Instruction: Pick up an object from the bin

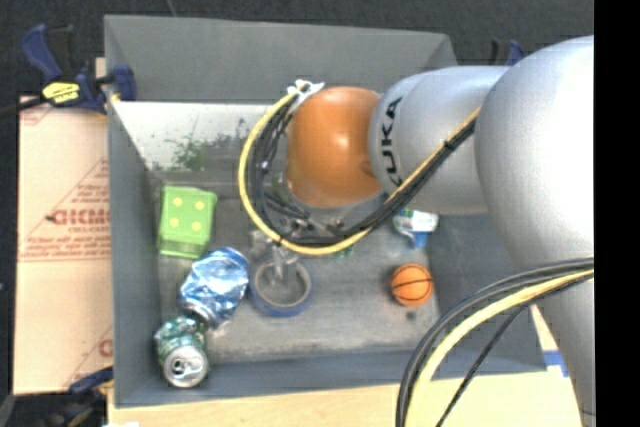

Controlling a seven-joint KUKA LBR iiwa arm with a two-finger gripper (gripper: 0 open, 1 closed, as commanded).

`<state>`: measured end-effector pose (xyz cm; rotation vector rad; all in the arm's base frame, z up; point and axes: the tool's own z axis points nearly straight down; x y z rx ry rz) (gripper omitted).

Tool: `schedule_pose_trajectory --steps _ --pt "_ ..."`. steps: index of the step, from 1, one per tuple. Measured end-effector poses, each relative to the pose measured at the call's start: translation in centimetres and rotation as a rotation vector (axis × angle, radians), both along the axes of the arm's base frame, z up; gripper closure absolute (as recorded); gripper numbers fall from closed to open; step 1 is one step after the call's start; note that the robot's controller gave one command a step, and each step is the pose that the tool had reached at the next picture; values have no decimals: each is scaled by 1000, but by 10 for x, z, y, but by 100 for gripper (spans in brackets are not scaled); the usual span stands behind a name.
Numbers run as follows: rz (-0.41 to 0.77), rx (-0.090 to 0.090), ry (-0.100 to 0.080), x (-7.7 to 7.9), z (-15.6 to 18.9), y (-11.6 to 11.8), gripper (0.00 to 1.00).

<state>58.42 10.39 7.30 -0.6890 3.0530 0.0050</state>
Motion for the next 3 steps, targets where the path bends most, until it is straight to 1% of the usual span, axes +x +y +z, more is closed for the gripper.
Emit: schedule_pose_trajectory --steps 1,2,3 --pt "-1 0 0 0 0 0 100" --pt "-4 -2 10 -3 31 -1 100" --pt "-7 -3 9 -2 81 -2 100"
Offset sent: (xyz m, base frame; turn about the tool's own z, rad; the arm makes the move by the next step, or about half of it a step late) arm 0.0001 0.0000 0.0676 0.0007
